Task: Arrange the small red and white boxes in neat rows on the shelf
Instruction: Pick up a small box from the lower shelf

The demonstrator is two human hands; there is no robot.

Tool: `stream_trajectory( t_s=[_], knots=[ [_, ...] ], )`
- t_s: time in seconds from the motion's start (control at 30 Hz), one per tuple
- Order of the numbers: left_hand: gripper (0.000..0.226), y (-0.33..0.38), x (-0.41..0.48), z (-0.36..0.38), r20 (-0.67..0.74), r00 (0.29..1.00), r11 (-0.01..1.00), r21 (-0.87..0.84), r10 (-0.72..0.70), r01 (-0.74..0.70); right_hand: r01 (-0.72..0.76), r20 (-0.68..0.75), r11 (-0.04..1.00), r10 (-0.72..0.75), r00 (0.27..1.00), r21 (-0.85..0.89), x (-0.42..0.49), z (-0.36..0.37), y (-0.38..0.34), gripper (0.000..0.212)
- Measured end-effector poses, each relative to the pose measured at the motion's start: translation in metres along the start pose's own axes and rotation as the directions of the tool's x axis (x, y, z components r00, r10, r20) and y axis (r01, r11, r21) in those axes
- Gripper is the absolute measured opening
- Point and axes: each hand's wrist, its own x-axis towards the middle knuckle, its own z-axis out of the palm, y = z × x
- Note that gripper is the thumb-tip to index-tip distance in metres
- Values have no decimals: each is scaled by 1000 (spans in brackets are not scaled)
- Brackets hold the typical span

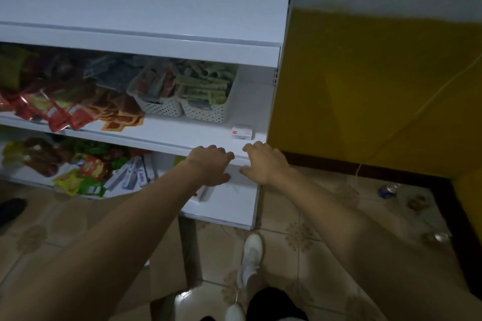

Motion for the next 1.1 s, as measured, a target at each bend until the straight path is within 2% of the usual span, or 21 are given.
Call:
stream_trajectory(
  t_s=[0.17, 0.27, 0.33, 0.47, 0.63, 0.77, 0.87, 1.0, 1.1],
  knots=[
    [56, -21, 45, -12, -42, 998, 999, -14, 52, -52, -112, -18, 978, 117, 993, 174, 80, 10, 16, 63],
    [58, -30, 63, -6, -2, 996, 995, 28, 94, -94, -177, 1, 957, 181, 983, 228, 114, 18, 27, 63],
    [59, -41, 72, -2, 37, 995, 996, 15, 91, -91, -189, 14, 960, 190, 982, 207, 128, 24, 33, 65],
    [63, -60, 86, 0, 138, 988, 997, 19, 72, -76, -204, 103, 941, 183, 978, 270, 145, 31, 35, 74],
    [61, -73, 99, 7, 139, 974, 977, 88, 179, -192, -285, -35, 936, 298, 954, 204, 145, 47, 24, 53],
    [48, -75, 109, 13, 79, 937, 912, 212, 342, -350, -444, -54, 857, 473, 880, 262, 130, 60, 8, 50],
    [37, -74, 114, 13, -23, 868, 843, 254, 496, -475, -516, -84, 779, 577, 813, 355, 105, 70, 2, 52],
    [27, -60, 123, 11, -146, 750, 763, 185, 645, -620, -573, -34, 527, 754, 656, 628, 56, 80, 1, 43],
    [40, -13, 119, 8, -102, 666, 674, 111, 739, -730, -622, 28, 362, 850, 526, 694, -2, 84, 5, 44]
  ],
)
